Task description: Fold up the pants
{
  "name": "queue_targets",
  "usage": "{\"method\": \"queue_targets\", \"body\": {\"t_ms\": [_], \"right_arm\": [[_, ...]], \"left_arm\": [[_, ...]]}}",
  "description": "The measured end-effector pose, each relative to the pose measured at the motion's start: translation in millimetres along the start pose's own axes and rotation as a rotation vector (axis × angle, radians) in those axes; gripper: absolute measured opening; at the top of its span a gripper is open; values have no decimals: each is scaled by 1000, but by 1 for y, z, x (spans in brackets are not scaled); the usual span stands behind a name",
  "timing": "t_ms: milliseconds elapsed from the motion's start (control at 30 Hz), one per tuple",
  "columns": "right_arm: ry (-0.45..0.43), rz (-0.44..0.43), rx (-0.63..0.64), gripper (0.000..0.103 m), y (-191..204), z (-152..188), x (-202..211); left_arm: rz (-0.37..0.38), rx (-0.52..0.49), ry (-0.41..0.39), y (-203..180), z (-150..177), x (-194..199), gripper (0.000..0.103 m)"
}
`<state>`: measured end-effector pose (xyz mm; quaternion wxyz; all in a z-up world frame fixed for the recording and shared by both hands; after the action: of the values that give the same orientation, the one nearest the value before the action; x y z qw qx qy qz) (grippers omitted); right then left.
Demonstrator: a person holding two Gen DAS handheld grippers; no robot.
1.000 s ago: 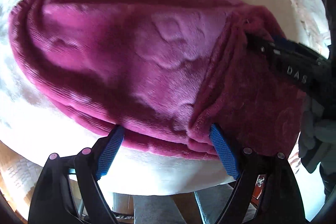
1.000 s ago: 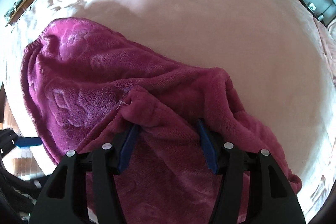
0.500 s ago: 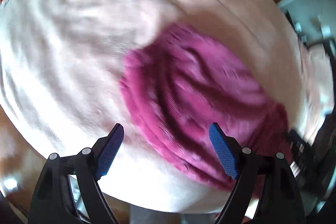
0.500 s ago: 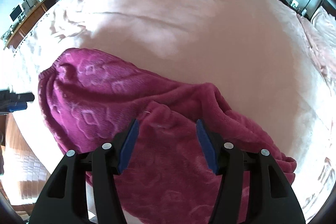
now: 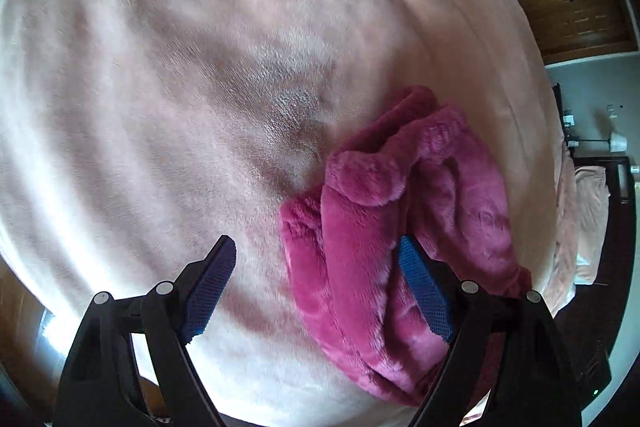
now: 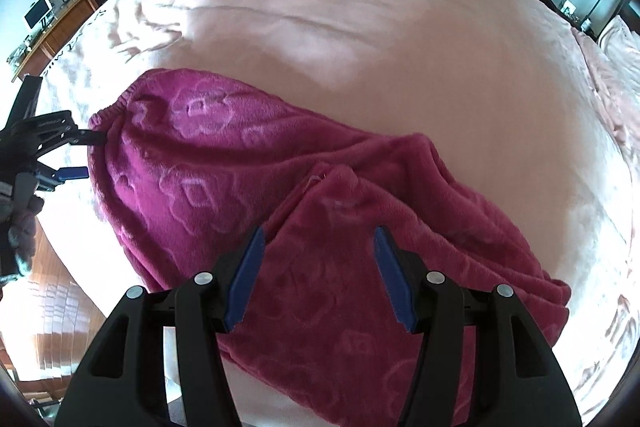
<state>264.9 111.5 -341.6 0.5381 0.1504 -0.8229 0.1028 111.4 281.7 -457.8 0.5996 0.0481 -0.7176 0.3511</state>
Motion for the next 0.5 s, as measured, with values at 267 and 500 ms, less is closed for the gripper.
{"method": "queue_targets", "body": {"t_ms": [267,500], "right_arm": [[15,15,-28,58,-11,7,3],[23,8,-34,58,-12,8,1]], "left_arm": [[51,69,37,9,-8,-27,83],[103,58,49,-3,-13,-32,59]]}}
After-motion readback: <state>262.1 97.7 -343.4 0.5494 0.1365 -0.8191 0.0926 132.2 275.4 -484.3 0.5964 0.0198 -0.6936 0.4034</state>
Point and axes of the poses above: each gripper's, at about its wrist camera, not at the fingertips, and x roughly against the way its jaws point, y to its left, z to its underside, the point moved 7 cm from there along -x, roughly the way its jaws point, and after that the axes turned 3 degrees about -x, right-handed, at the moved point
